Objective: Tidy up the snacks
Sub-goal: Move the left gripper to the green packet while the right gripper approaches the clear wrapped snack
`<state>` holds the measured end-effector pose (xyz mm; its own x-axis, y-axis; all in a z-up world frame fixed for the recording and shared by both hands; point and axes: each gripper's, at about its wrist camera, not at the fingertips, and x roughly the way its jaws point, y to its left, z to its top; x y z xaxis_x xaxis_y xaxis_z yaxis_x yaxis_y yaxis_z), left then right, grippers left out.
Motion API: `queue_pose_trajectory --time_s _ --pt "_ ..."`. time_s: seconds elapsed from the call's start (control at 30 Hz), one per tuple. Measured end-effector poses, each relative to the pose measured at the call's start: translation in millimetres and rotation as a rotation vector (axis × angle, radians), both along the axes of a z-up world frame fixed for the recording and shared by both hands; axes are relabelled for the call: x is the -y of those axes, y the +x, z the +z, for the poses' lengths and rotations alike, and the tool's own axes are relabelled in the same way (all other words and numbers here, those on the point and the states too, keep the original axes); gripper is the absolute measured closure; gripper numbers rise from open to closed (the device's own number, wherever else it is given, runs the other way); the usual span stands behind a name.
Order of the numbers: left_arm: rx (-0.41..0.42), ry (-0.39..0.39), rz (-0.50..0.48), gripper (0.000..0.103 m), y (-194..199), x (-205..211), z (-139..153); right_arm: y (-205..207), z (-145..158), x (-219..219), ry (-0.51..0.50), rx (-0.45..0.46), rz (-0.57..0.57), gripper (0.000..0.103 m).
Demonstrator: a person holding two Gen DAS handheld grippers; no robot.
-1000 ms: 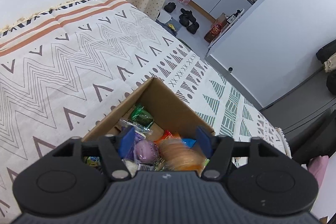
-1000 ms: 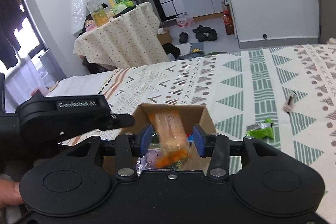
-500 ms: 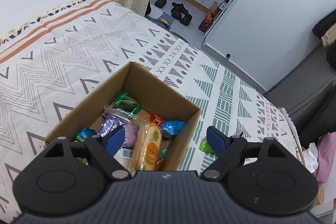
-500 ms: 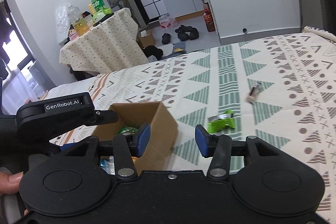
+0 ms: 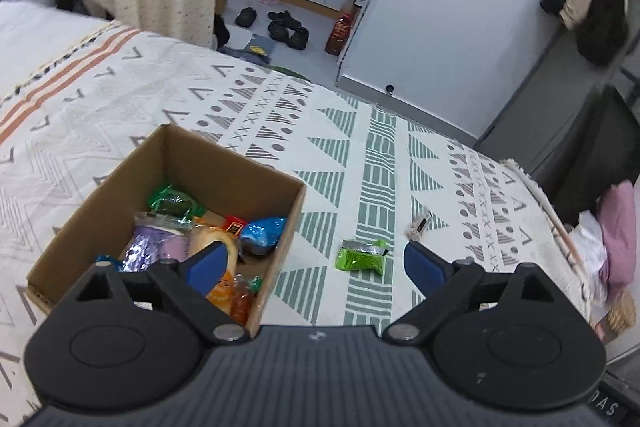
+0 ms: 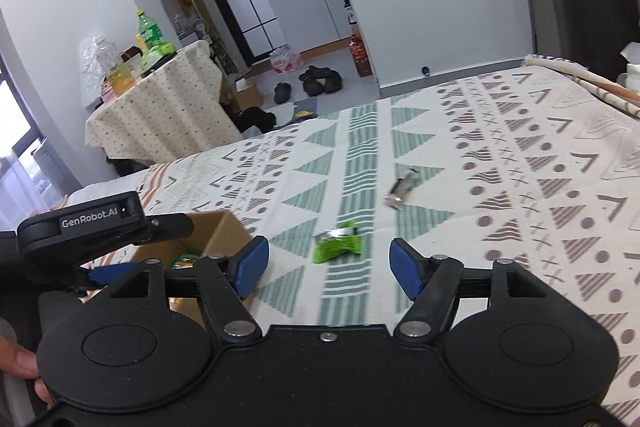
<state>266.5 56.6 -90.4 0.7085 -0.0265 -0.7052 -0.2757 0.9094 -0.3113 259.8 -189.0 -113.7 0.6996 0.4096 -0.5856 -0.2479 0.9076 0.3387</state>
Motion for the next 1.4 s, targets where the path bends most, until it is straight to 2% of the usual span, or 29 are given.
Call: queue_pose_trajectory --time_s 0.2,0.27,0.47,0.63,0.8,1.07,1.13,1.4 --pt "0.012 0.016 -0.06 0.004 3.3 19.1 -3.1 -1.5 -12.1 30.9 0.003 -0.002 -0.028 0.028" --pt "0.021 0.045 -0.087 0.0 3.3 29.2 -2.0 -1.3 -17.6 39.1 0.003 -0.005 -0.035 0.027" --pt "0.006 0.095 -0.153 0.0 7.6 55.4 -6.3 -4.1 -42.1 62.6 0.015 0.009 -0.045 0.027" --pt "-0.004 0.153 -0.138 0.0 15.3 70.3 -9.0 2.3 -60.7 73.4 0.046 -0.037 -0.057 0.027" --pt "-0.005 0.176 -0.148 0.0 29.1 83.9 -9.3 12.9 -63.9 73.0 0.075 -0.02 -0.049 0.027" --pt "-0.036 0.154 -0.146 0.003 55.2 95.6 -28.8 34.1 -79.3 68.2 0.112 -0.033 -0.021 0.029" --pt "-0.053 0.148 -0.146 0.008 62.1 97.8 -35.8 39.7 -82.2 69.4 0.123 -0.039 -0.02 0.03" --pt "-0.137 0.131 -0.112 0.017 98.6 98.0 -69.8 74.1 -98.1 69.4 0.148 -0.061 -0.024 0.037"
